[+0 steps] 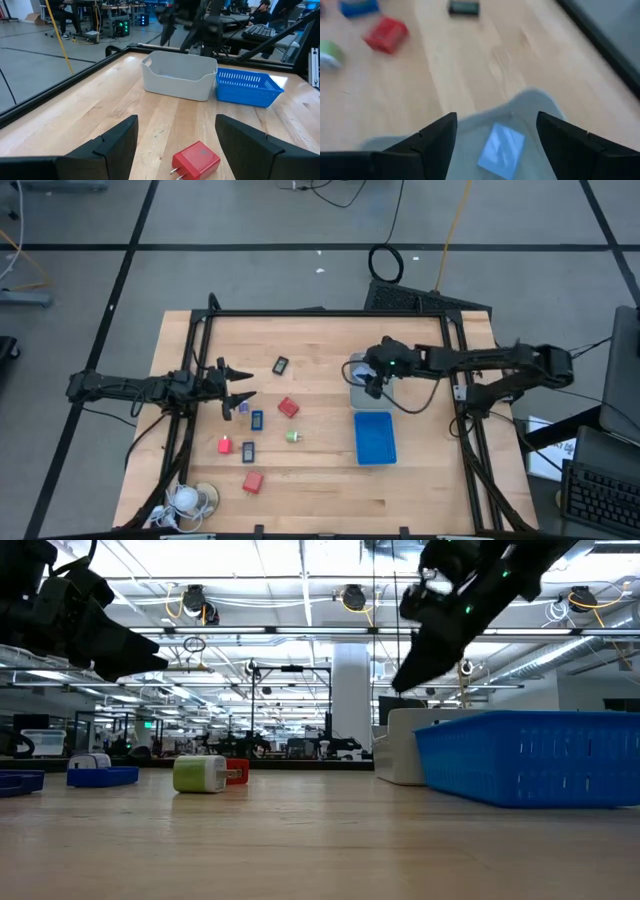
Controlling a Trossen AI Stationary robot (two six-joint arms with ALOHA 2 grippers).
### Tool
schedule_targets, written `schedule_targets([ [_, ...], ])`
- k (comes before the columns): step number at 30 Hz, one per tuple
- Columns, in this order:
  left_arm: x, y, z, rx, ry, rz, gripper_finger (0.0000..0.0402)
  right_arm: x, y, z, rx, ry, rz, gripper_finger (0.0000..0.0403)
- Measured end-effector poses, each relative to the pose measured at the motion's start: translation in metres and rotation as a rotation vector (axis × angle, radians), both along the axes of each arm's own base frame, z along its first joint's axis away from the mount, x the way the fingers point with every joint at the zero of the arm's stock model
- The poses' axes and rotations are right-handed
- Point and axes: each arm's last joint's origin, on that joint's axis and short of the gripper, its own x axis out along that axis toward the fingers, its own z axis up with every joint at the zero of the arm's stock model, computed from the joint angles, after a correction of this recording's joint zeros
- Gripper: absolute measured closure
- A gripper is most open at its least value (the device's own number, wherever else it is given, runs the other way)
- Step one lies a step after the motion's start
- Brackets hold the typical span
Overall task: Pick & Place Office items
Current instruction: Put the black digital clock into the blue bin
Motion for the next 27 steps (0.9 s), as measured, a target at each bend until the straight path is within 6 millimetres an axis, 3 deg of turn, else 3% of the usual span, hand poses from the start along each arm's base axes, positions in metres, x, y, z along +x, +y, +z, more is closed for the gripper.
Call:
schedule_targets([
  [4,0.000,0.000,0.000,0.000,-0.002,0.000,0.0133,-0.012,0.014,0.016,-0.048,-0.095,0.069,0.0141],
  [12,0.000,0.000,0.004,-0.064,-0.056,0.006,0.0133,-0.049,0.040,0.022,-0.149,-0.284,0.216,0.0151],
  [22,0.001,0.000,0.009,-0.182,-0.125,0.030,0.0133,-0.096,0.054,0.012,-0.148,-0.474,0.273,0.0152],
  [27,0.000,0.004,0.009,-0.226,-0.160,0.167,0.0133,-0.118,0.056,0.014,-0.165,-0.569,0.287,0.0152],
])
